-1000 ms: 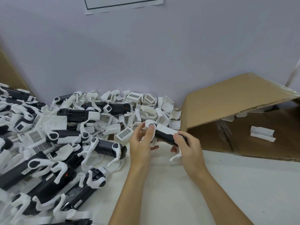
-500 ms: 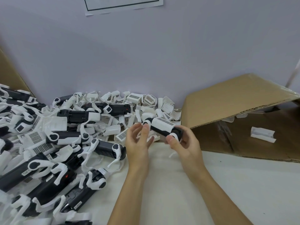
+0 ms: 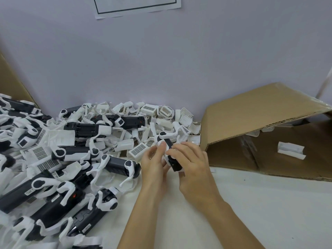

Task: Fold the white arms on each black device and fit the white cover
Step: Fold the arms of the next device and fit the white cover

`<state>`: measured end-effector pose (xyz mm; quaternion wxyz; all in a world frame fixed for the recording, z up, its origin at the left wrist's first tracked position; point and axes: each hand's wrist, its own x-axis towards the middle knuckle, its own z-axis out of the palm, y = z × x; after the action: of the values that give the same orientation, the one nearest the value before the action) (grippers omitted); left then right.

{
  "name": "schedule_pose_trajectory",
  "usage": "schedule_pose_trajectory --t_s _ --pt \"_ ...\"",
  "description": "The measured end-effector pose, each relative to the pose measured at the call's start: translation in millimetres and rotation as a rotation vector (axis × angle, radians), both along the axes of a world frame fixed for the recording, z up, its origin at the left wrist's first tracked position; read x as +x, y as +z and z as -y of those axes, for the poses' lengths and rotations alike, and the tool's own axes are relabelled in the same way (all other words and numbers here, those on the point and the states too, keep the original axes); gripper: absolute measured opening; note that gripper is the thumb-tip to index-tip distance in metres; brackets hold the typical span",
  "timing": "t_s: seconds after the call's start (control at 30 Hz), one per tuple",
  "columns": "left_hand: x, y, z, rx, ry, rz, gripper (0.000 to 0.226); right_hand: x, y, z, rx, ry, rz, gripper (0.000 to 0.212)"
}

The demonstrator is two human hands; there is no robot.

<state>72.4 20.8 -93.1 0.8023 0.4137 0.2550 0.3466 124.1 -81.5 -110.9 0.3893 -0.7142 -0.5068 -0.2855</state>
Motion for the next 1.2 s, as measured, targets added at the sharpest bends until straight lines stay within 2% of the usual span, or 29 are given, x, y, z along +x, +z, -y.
schedule_pose_trajectory --t_s 0.13,0.23,0.33,0.4,0.47,0.53,0.6,0.7,0.87,0.93,1.0,1.07,1.13,1.2 --pt "2.0 -0.2 1.7 -0.022 0.045 0.043 0.037 0.8 -3.2 -0.1 0.053 0.047 -0.088 0.071" --pt "2.1 0.6 0.2 -0.006 0.107 0.047 0.024 1.8 -2.6 2.2 0.217 0.111 -0.476 0.067" --pt "0.9 -3.6 -2.3 0.212 0.233 -0.046 0.012 2.6 1.3 5.1 0.351 0.104 -0.752 0.059" --pt "-1.6 -5.1 -0.5 0.352 0.247 -0.08 0.018 3.3 3.6 4.7 0.441 0.091 -0.893 0.052" --pt "-3.9 -1.4 3.8 0.378 0.17 -0.074 0.038 4.1 5.6 4.7 0.493 0.128 -1.032 0.051" --pt "-3.8 0.4 5.2 0.329 0.098 -0.06 0.054 6.3 6.9 6.3 0.462 0.239 -1.133 0.048" --pt "-4.0 -0.8 2.3 0.269 0.104 -0.009 0.055 7.1 9.3 9.1 0.355 0.336 -1.25 0.045" --pt "-7.2 -1.9 -5.0 0.248 0.155 0.015 0.063 12.5 12.1 13.7 0.161 0.366 -1.367 0.048" --pt "-7.7 1.0 -6.3 0.28 0.205 -0.008 0.049 25.6 30.0 32.0 -0.104 0.462 -1.289 0.043" --pt "-6.1 1.6 -5.6 0.244 0.207 -0.003 0.043 22.7 35.7 34.7 -0.104 0.462 -1.332 0.033" --pt "-6.2 2.5 -6.9 0.138 0.186 0.04 0.035 17.0 39.2 32.2 -0.04 0.429 -1.445 0.023" --pt "-7.8 2.9 -8.4 0.066 0.177 0.089 0.041 11.9 44.7 26.8 0.092 0.418 -1.634 0.029" --pt "-9.6 3.8 -8.5 0.064 0.186 0.082 0.043 13.5 59.4 19.9 0.296 0.491 -1.771 0.029" --pt "-10.1 3.0 -7.7 0.078 0.186 0.076 0.044 26.2 88.2 16.5 0.543 0.588 -1.776 0.022"
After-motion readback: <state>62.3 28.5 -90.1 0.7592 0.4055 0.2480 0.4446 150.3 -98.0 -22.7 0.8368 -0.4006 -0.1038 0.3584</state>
